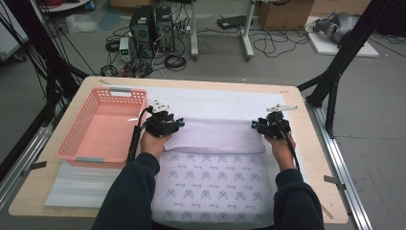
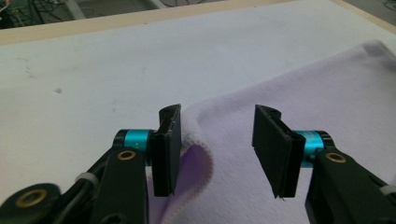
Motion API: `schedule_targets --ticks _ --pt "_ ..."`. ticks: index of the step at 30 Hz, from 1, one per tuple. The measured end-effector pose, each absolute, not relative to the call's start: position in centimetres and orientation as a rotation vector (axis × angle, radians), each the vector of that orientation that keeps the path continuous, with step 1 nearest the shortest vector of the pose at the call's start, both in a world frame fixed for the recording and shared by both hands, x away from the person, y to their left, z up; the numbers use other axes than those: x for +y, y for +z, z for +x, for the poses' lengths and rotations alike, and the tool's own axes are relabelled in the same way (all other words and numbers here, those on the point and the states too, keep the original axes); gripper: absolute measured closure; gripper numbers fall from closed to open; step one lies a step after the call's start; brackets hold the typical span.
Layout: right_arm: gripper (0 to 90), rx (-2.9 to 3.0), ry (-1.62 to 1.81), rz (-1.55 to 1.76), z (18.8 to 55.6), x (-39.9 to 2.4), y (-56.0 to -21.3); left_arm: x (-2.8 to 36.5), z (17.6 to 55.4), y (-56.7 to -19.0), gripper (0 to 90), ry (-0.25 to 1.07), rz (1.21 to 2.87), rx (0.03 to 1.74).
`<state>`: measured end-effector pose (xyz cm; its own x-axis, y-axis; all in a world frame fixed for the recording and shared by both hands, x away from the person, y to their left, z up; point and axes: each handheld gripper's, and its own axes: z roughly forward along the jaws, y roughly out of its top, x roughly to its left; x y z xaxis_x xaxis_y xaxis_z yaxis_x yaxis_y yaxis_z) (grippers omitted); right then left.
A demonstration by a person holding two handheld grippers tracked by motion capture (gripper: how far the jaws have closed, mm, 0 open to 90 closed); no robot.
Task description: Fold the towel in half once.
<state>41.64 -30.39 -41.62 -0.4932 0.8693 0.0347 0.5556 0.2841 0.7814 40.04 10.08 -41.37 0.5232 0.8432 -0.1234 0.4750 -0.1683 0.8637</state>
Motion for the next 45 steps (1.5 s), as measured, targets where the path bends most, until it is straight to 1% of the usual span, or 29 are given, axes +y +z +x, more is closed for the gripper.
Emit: schedule_targets --ticks 5,6,7,8,10,11,12,16,17,21,23,26,32,33,35,36,37,38,39,40,41,45 --pt "60.2 2.184 1.096 1.273 40.3 -31.2 -41.4 10.2 38.7 -41.5 46.4 0.461 1.814 1.067" --pt "55.9 2.212 1.112 1.313 39.8 -31.6 -41.3 10.2 38.4 -41.5 44.8 0.461 1.809 1.059" --pt "55.9 2.212 1.112 1.313 39.8 -31.6 -41.3 10.2 38.1 -41.4 44.8 0.457 1.815 1.056" --pt "55.8 2.226 1.132 1.303 39.2 -31.7 -41.1 10.2 37.9 -41.3 39.7 0.447 1.826 1.062" --pt "53.7 2.222 1.157 1.274 38.4 -31.7 -40.7 10.1 37.4 -41.1 35.8 0.417 1.840 1.053" --pt "53.0 2.227 1.168 1.257 38.0 -31.8 -40.7 10.2 36.8 -41.1 36.3 0.429 1.827 1.017" --pt "52.4 2.225 1.175 1.256 37.6 -31.8 -40.6 10.2 36.8 -41.1 36.4 0.429 1.827 1.017" --pt "50.1 2.240 1.184 1.214 36.4 -32.0 -40.8 10.6 35.8 -41.6 36.9 0.426 1.832 1.047" --pt "49.6 2.243 1.202 1.184 35.4 -32.2 -41.1 10.6 35.5 -41.9 38.0 0.428 1.844 1.052" --pt "48.3 2.248 1.220 1.155 34.1 -32.4 -41.4 11.0 34.1 -42.7 40.3 0.466 1.847 1.126" --pt "44.5 2.232 1.264 1.146 33.0 -32.9 -41.8 11.2 33.3 -43.1 41.6 0.482 1.837 1.135" --pt "44.8 2.234 1.301 1.133 32.1 -33.1 -42.3 11.4 32.3 -43.6 42.3 0.480 1.816 1.148" --pt "44.5 2.270 1.211 1.127 32.4 -32.6 -43.2 12.2 31.9 -44.6 43.7 0.453 1.840 1.186" --pt "48.5 2.264 1.171 1.108 32.9 -32.4 -43.5 12.2 31.9 -45.0 45.0 0.443 1.857 1.193" --pt "57.3 2.301 1.143 1.089 33.2 -32.0 -43.9 12.3 31.6 -45.1 47.9 0.464 1.870 1.181" --pt "65.8 2.325 1.116 1.072 33.2 -31.9 -44.1 12.2 31.5 -45.0 50.8 0.495 1.905 1.158" --pt "65.8 2.325 1.116 1.072 33.2 -31.9 -44.1 12.2 31.5 -45.0 56.0 0.495 1.905 1.158" --pt "85.5 2.349 1.093 1.045 33.0 -31.8 -44.3 12.1 31.3 -45.1 61.8 0.511 1.918 1.146" --pt "86.4 2.349 1.087 1.029 32.8 -31.9 -44.2 12.1 31.2 -45.1 70.8 0.517 1.932 1.136" --pt "86.4 2.349 1.087 1.029 32.8 -31.9 -44.2 12.1 31.1 -45.1 70.8 0.533 1.951 1.121" --pt "86.5 2.345 1.102 1.027 32.5 -32.0 -44.2 12.0 30.9 -45.1 85.6 0.543 1.949 1.116" --pt "86.4 2.342 1.112 1.009 32.0 -32.3 -44.2 12.3 30.5 -45.0 87.8 0.564 1.926 1.090"
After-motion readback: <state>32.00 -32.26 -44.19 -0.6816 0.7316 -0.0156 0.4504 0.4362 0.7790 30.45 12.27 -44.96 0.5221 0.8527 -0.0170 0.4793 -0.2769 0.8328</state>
